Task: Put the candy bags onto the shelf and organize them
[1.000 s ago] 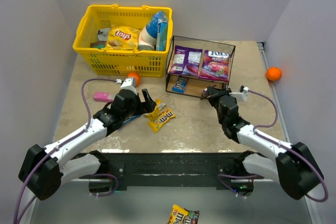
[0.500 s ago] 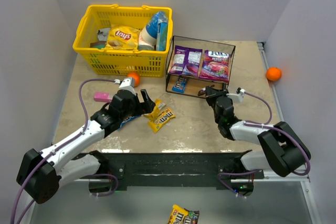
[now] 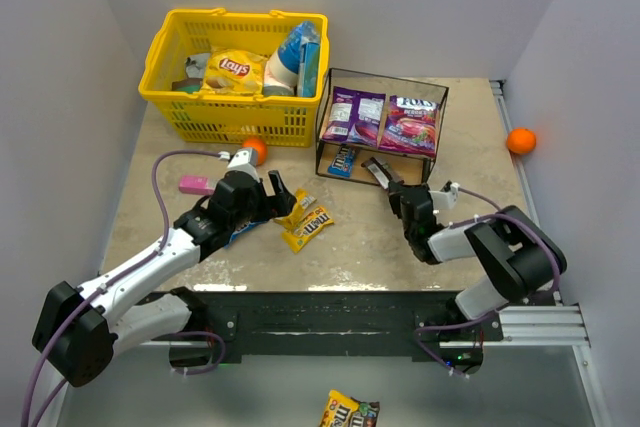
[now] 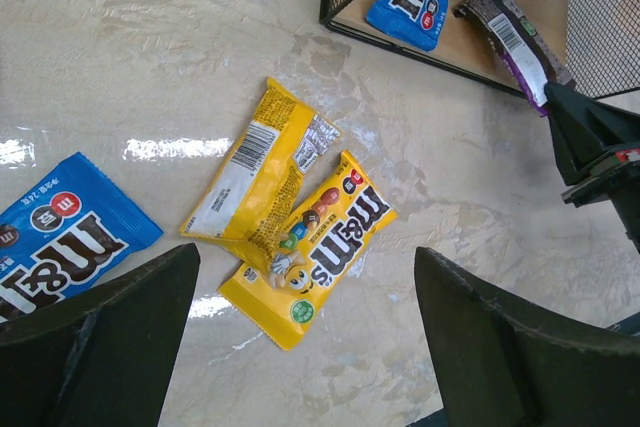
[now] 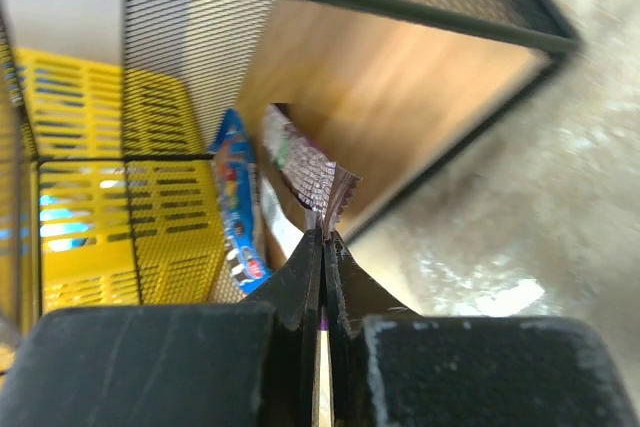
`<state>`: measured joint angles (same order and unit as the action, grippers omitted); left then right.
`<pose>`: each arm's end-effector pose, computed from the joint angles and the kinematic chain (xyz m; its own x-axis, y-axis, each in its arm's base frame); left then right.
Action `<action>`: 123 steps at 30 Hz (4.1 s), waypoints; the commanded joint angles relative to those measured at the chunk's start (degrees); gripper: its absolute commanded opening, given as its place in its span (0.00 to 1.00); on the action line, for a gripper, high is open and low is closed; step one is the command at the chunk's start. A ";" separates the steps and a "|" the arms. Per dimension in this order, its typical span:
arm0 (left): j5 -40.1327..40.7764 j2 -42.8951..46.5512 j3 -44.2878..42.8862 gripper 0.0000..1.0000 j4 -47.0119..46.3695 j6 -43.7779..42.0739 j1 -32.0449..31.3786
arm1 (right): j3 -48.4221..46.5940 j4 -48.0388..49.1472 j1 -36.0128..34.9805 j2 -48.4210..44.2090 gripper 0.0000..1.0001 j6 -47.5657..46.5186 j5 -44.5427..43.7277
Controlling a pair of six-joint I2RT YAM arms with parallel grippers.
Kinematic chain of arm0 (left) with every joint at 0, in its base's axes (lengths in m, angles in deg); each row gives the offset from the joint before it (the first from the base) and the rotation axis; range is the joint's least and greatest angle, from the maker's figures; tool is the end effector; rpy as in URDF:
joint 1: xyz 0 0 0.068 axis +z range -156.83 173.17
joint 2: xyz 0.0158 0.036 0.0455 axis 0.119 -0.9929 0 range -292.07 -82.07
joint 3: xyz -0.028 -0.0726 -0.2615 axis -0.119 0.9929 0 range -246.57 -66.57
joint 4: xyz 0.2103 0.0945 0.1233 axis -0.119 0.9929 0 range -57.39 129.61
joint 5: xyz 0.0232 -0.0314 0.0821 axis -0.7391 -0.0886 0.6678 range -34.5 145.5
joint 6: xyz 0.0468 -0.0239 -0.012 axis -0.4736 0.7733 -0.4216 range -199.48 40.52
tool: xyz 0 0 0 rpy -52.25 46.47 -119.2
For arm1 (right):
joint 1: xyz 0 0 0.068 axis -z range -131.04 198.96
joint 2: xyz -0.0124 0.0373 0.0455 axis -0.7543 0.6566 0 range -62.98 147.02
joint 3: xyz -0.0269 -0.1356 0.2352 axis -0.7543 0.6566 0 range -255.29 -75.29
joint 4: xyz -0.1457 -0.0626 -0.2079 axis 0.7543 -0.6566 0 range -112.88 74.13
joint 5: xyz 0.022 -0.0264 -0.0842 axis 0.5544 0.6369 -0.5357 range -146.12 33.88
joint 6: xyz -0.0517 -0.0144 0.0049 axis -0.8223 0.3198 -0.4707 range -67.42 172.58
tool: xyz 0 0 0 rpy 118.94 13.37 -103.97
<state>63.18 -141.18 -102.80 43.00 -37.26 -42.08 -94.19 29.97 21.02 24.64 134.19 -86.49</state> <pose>0.1864 -0.1258 0.2401 -0.6548 -0.3528 -0.6685 0.0548 0.8599 -0.5075 0.2297 0.1014 0.1301 -0.0429 0.9434 -0.3289 0.3409 0.3232 0.8828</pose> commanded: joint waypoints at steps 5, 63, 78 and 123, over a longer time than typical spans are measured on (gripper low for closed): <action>-0.04 0.22 -1.30 0.94 -1.25 -1.52 0.61 | -2.37 2.42 0.17 6.25 0.00 7.25 -1.36; -1.27 0.22 -2.18 0.95 -0.64 -3.54 3.69 | -21.89 -13.06 -10.46 15.22 0.54 -2.85 -0.92; -0.74 1.63 -1.65 0.95 0.07 -3.28 3.87 | -22.49 -9.46 -8.00 18.99 0.12 -4.43 4.00; -2.84 1.81 0.02 0.96 -0.11 -2.75 4.04 | -11.78 -18.50 -17.13 1.16 0.57 -5.66 13.93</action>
<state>61.89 -140.42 -103.24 44.27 -39.65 -38.34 -108.46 17.38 7.49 29.53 131.32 -75.32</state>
